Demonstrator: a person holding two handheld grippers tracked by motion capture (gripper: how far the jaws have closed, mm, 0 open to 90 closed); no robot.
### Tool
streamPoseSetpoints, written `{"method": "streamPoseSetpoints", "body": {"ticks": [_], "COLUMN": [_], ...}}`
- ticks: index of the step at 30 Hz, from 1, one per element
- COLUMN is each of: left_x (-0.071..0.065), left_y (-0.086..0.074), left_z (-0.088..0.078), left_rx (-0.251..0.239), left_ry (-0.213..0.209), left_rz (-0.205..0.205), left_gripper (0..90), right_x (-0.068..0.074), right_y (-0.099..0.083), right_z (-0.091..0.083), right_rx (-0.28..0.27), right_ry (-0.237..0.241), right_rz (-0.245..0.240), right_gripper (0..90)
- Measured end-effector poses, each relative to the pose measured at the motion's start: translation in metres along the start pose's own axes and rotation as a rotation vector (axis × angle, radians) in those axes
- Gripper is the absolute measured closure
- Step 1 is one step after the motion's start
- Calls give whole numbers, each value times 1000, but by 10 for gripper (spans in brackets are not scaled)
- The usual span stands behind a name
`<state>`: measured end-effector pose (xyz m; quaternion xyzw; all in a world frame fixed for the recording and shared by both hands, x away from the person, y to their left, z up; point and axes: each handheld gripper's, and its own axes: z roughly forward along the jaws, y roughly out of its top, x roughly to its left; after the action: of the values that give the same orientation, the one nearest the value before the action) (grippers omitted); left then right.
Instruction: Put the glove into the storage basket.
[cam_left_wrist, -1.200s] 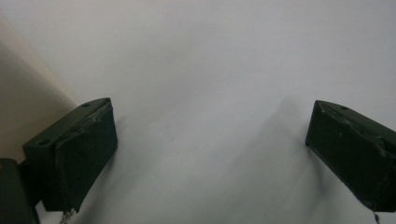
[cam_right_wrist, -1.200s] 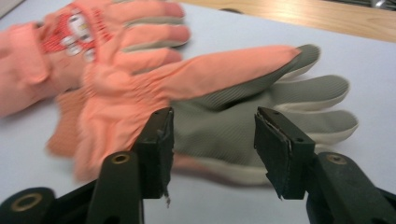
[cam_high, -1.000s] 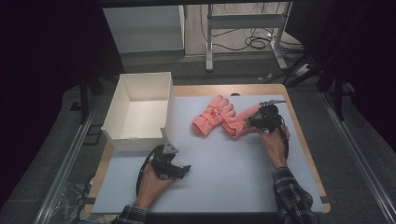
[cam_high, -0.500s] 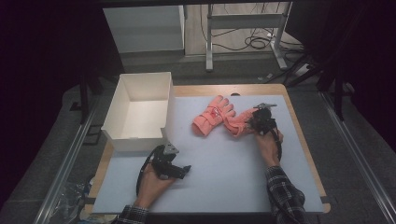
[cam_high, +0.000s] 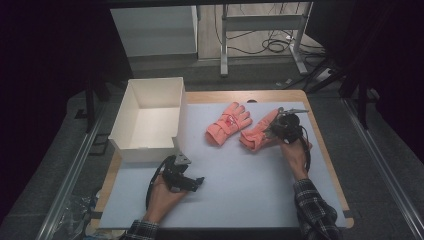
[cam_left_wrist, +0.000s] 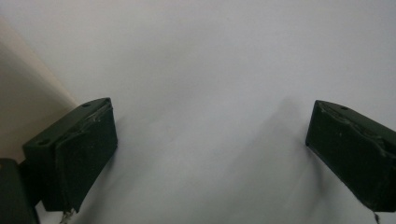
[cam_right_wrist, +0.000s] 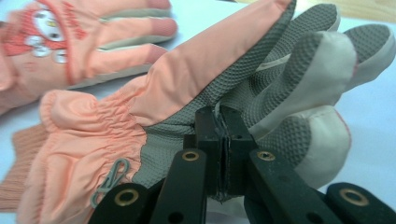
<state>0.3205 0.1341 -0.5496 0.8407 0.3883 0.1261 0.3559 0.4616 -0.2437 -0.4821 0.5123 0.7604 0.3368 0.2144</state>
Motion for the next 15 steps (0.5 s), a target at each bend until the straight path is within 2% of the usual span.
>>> {"method": "streamPoseSetpoints", "body": {"ticks": [1,5,6,7,10,11,12,13,14,15], "left_x": [0,0,0,0,0,0,0,0,0,0], "left_y": [0,0,0,0,0,0,0,0,0,0], "left_z": [0,0,0,0,0,0,0,0,0,0], "left_rx": [0,1,1,2,2,2,2,2,3,3], "left_ry": [0,1,1,1,1,2,2,2,3,3], "left_rz": [0,1,1,1,1,2,2,2,2,2], "left_gripper": [22,22,22,22,22,22,22,22,22,22], "right_x": [0,0,0,2,3,5,5,6,10,10], "right_y": [0,1,1,1,-1,-3,-3,-4,-6,-6], "right_z": [0,-18,-18,-26,-34,-43,-43,-46,-54,-54], "right_rx": [0,-18,-18,-29,-37,-46,-46,-47,-49,-49], "right_ry": [0,65,65,95,129,173,173,185,219,219], "right_rz": [0,-26,-26,-48,-67,-90,-90,-98,-122,-122], "right_gripper": [875,875,875,875,875,875,875,874,875,875]}}
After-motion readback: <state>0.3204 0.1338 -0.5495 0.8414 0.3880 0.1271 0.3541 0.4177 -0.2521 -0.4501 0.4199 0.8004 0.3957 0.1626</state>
